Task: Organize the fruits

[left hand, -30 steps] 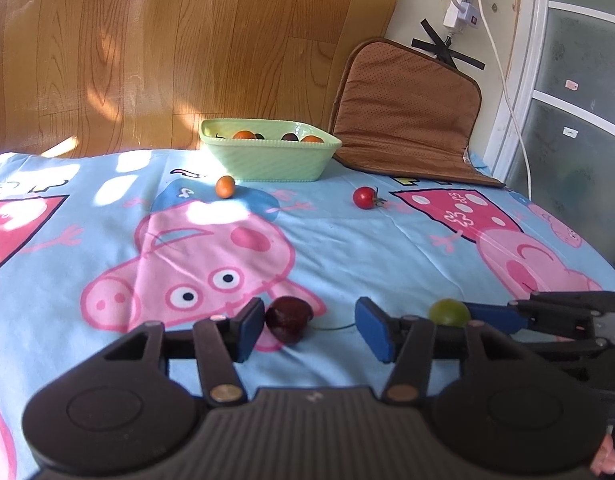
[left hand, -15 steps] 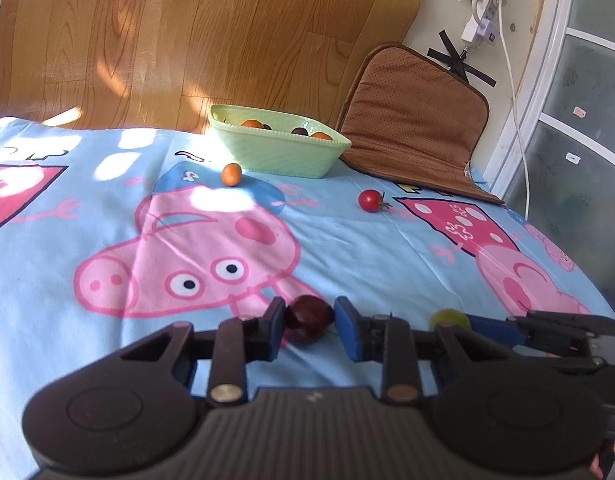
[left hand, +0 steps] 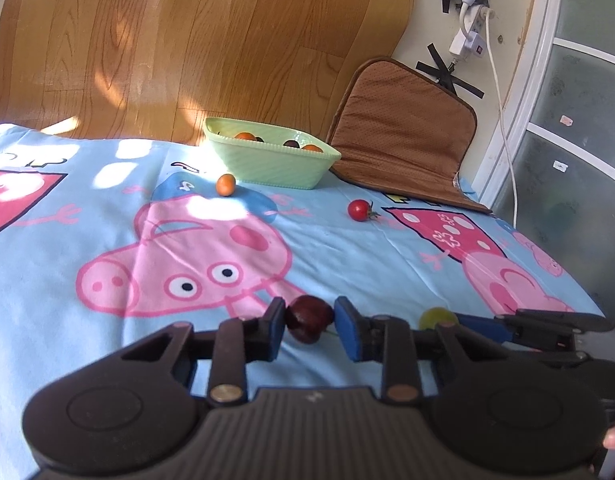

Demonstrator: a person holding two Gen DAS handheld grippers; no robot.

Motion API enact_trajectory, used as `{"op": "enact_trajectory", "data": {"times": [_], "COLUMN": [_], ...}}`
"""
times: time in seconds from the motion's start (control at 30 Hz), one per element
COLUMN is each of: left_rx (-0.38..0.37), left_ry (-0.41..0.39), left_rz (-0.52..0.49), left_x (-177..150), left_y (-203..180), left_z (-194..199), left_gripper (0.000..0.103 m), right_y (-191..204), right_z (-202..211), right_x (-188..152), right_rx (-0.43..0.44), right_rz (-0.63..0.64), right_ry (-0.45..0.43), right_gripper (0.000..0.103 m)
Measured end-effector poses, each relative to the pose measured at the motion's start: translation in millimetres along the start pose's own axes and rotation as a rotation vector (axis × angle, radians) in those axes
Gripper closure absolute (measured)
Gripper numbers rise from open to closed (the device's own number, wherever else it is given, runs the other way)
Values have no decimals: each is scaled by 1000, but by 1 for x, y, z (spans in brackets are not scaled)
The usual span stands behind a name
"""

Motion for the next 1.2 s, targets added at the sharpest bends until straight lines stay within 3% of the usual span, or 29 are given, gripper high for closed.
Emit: {"op": "enact_trajectory", "data": {"times": [1.2], "left_rx": [-3], "left_ry": [8], "left_rz": [10], "left_x": [0], "left_y": [1], "left_z": [-1], "left_gripper": [75], "right_y": [1], "right_z": [-3], "right_x": [2], "right_rx": [5], "right_rz": [-12], "right_ry": [0], "right_gripper": [72]}}
Point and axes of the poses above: each gripper's, at about its wrist camera, not at the fingertips, and z roughly against the way its jaws point, y to its left, x to its top, the point moved 9 cm from there along -z, roughly the way its jaws point
